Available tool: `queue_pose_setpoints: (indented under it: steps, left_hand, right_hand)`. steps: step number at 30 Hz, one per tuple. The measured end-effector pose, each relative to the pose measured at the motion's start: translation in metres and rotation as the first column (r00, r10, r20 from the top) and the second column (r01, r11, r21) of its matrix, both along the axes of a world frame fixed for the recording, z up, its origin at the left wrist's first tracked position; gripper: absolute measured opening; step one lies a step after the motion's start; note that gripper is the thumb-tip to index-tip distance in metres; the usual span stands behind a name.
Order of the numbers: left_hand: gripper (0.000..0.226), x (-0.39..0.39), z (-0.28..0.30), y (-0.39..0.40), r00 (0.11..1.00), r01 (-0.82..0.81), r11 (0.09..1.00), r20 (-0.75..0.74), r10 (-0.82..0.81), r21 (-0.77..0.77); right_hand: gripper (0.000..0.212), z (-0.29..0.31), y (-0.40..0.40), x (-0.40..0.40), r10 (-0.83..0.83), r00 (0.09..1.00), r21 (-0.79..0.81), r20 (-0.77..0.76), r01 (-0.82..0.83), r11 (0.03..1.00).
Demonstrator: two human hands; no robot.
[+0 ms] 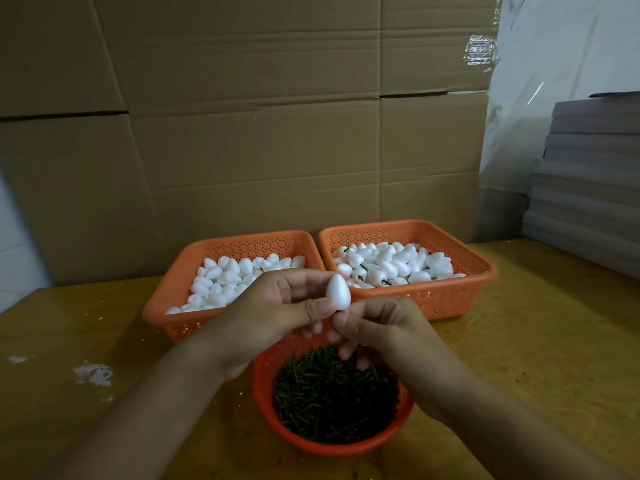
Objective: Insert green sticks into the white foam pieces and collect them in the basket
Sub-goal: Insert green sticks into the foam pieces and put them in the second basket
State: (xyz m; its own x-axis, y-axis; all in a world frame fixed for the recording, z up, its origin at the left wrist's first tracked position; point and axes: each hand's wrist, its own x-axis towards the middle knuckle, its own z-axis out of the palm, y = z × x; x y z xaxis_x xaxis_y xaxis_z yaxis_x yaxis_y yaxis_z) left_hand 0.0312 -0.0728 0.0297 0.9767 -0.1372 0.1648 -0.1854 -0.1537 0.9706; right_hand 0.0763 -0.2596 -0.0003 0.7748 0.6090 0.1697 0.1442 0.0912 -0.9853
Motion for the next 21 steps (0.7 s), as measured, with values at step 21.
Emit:
queue_pose_setpoints:
  steps: [21]
  left_hand:
    - [0.030,-0.0001,-0.0004,-0.0020,0.998,-0.055,0.998,0.007,0.055,-0.042]
  right_hand:
    - [0.019,0.0034,0.0025,-0.0057,-0.067,0.997,-0.021,0.047,0.068,0.997]
